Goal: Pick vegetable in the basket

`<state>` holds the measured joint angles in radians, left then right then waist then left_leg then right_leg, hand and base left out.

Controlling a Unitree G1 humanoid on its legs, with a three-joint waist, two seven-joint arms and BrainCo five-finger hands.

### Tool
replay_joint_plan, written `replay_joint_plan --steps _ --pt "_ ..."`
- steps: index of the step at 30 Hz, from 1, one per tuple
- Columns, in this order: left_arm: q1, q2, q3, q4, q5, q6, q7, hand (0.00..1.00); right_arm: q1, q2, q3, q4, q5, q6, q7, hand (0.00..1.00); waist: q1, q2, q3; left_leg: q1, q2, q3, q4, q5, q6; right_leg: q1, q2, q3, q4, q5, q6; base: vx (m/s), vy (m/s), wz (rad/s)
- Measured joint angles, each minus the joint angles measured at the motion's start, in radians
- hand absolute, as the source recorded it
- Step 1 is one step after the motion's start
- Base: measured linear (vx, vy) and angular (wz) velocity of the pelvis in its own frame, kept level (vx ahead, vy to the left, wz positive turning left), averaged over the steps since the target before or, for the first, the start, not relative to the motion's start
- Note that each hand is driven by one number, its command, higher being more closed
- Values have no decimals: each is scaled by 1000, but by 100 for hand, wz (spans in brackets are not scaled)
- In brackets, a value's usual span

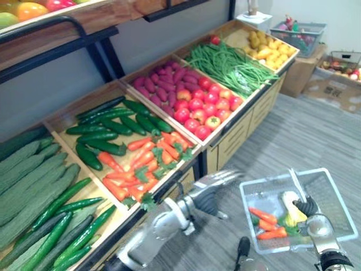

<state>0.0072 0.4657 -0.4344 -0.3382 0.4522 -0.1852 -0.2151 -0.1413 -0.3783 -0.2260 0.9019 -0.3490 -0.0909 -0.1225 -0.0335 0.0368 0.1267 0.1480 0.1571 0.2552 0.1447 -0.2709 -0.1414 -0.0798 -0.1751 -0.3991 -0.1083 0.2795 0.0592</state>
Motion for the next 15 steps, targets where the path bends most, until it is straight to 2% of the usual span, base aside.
replay_joint_plan --steps 2,6,9,10,11,13,14,15 --pt "52 17 79 -53 -18 -3 9 0 22 0 -13 23 1 0 -2 100 11 -2 -17 -15 -5 -27 1 5 0 3 -7 -24 0 -4 2 26 -7 45" --pt "176 -3 216 -106 -19 -9 52 0 51 7 -65 39 5 0 -2 100 28 -1 -23 -25 -8 -79 0 15 4 32 -19 -73 0 -15 4 15 -24 40" --pt "300 -122 325 -87 -27 -10 93 0 98 47 -131 39 29 -2 -11 100 47 -7 -55 -44 -5 -110 -2 21 5 36 -22 -108 0 -28 5 13 -39 35" --pt "330 -202 370 -44 -64 -10 123 0 120 70 -148 39 43 -2 -18 100 63 -10 -58 -45 -4 -125 -2 23 4 45 -21 -120 0 -34 7 24 -39 38" --pt "348 -291 429 13 -87 -8 163 0 141 98 -169 39 45 -2 -29 100 71 -17 -62 -49 -2 -140 -3 26 4 53 -22 -136 0 -40 9 17 -40 37" --pt "368 -380 507 81 -82 3 239 0 157 131 -191 39 45 -3 -43 100 76 -11 -79 -59 -2 -159 -6 32 3 55 -24 -155 0 -47 11 12 -35 30" --pt "386 -427 564 124 -74 12 292 0 162 148 -199 39 46 -3 -46 100 80 -22 -74 -58 -1 -165 -10 36 3 58 -24 -161 0 -54 10 24 -42 30" --pt "390 -448 601 176 -60 18 335 0 169 159 -200 39 51 -3 -56 100 77 -18 -77 -58 -1 -180 -19 44 3 64 -26 -174 0 -55 6 21 -40 28"
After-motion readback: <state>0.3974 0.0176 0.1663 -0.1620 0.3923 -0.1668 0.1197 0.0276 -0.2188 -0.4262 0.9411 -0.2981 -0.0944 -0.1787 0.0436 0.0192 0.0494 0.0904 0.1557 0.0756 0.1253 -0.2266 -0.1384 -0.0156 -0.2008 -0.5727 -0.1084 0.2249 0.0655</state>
